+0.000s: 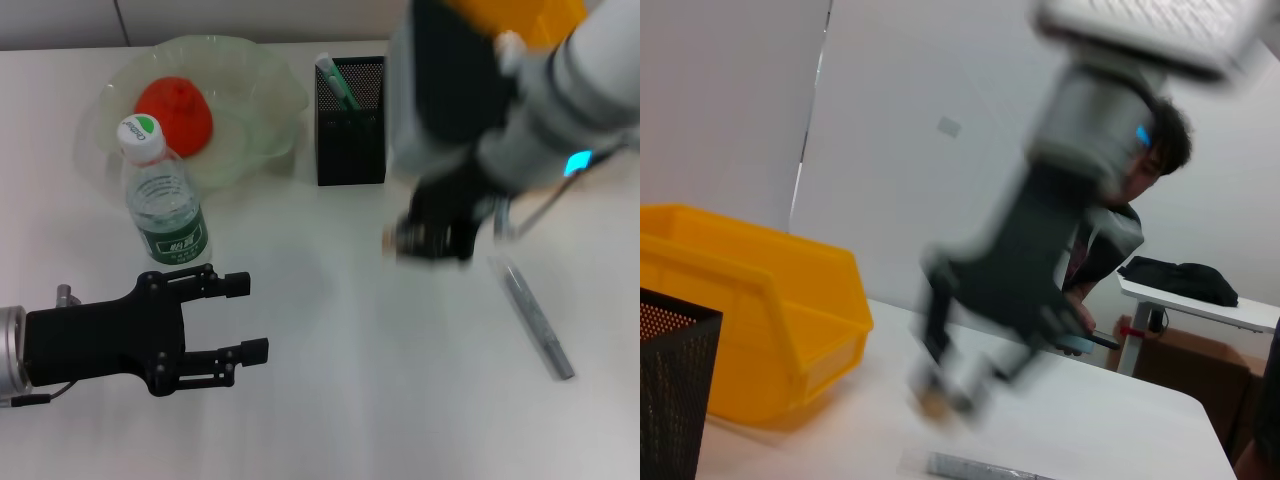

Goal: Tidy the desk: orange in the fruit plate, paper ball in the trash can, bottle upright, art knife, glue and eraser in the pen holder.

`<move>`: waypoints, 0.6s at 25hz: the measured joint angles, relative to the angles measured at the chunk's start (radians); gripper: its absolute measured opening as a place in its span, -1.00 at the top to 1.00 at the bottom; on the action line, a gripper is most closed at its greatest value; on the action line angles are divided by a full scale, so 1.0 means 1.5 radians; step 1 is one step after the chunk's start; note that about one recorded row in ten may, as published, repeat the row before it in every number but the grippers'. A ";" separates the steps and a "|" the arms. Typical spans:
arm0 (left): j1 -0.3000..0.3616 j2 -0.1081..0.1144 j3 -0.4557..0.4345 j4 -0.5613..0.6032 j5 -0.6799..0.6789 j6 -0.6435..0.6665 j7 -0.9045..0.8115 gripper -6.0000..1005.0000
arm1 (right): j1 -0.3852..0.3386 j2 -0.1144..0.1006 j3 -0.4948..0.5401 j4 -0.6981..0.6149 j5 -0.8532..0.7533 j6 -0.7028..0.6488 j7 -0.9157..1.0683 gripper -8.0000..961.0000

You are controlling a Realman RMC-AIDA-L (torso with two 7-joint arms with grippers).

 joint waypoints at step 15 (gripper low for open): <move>0.002 0.000 0.000 0.001 0.000 -0.001 0.000 -0.56 | -0.006 -0.002 0.102 0.102 0.029 0.346 -0.007 0.35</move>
